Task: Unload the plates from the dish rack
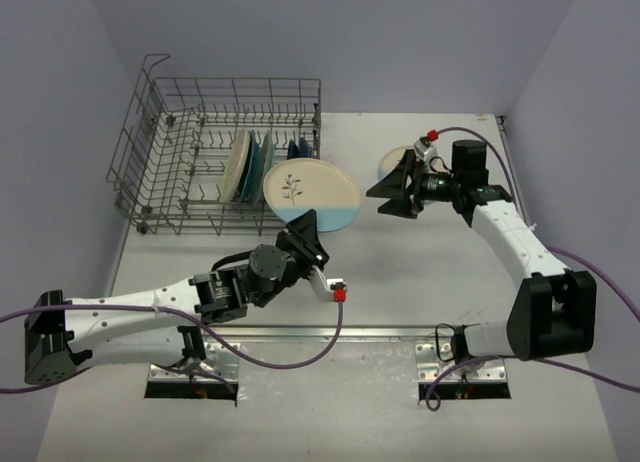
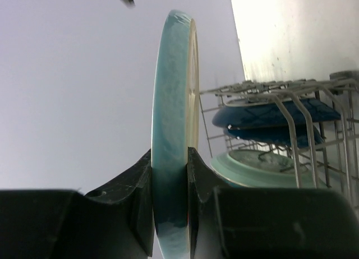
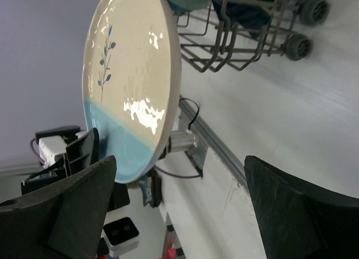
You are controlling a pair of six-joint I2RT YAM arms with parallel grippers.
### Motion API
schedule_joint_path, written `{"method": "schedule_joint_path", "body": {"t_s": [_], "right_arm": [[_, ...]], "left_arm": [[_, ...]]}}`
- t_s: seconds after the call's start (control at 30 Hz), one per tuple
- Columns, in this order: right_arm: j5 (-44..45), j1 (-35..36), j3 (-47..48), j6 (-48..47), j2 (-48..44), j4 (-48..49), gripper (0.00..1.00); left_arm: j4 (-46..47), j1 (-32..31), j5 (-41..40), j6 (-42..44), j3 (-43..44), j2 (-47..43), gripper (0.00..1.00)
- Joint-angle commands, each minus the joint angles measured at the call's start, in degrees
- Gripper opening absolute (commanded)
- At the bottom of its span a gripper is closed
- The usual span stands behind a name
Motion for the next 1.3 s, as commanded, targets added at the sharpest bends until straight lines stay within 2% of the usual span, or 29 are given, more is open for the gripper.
{"method": "schedule_joint_path", "body": {"t_s": [0.0, 0.1, 0.23, 0.37, 0.4, 0.43, 0.5, 0.67, 0.83, 0.97, 1.07, 1.17, 1.2, 1.23, 1.27], "right_arm": [[-1.4, 5.0, 1.1, 3.7, 1.6, 5.4, 0.94], [-0.8, 7.1, 3.0, 3.3, 3.7, 5.5, 0.93], [-0.6, 7.7, 5.0, 4.6, 6.4, 6.6, 0.8], [-3.4, 8.0, 5.4, 10.1, 9.2, 11.0, 0.41], [-3.7, 8.0, 5.3, 10.4, 9.6, 12.0, 0.38], [-4.9, 8.0, 5.0, 11.7, 10.0, 14.7, 0.25], [-6.2, 8.0, 4.3, 13.5, 9.9, 17.3, 0.15], [-8.3, 8.0, 2.3, 18.3, 9.5, 22.8, 0.0], [-9.4, 7.8, -0.6, 21.7, 8.6, 28.8, 0.0], [-9.4, 6.8, -1.5, 22.5, 8.3, 30.3, 0.0], [-9.7, 6.3, -1.9, 22.8, 8.3, 31.0, 0.0], [-10.8, 6.6, -2.2, 25.6, 8.3, 33.3, 0.01], [-11.4, 6.7, -2.1, 27.2, 8.7, 34.2, 0.23], [-11.7, 6.7, -2.1, 28.5, 8.9, 35.0, 0.4], [-11.8, 6.8, -2.1, 29.3, 9.0, 35.8, 0.47]], "left_arm": [[17.2, -3.0, -3.8, 8.3, 2.8, -0.9, 0.0], [18.0, -4.3, -4.2, 8.4, 2.4, -0.1, 0.0], [19.8, -5.2, -3.8, 10.0, 0.2, -0.2, 0.0], [20.7, -5.6, -3.9, 11.0, -0.9, 0.3, 0.0], [20.9, -5.6, -4.0, 11.1, -1.2, 0.3, 0.0], [21.6, -5.6, -4.3, 11.5, -1.8, 0.4, 0.0], [22.4, -5.6, -4.3, 11.9, -2.8, 0.3, 0.0], [23.8, -5.6, -3.7, 12.2, -4.4, 0.3, 0.0], [23.4, -5.6, -4.2, 11.5, -4.0, 0.6, 0.0], [22.1, -5.5, -4.7, 10.3, -3.7, 0.8, 0.06], [21.9, -5.5, -4.8, 10.2, -3.8, 0.8, 0.0], [21.4, -5.6, -4.7, 9.5, -3.0, 0.8, 0.0], [21.5, -5.6, -4.7, 9.3, -2.7, 0.9, 0.0], [21.6, -5.6, -4.6, 9.3, -2.5, 1.1, 0.0], [21.7, -5.6, -4.6, 9.3, -2.4, 1.2, 0.0]]}}
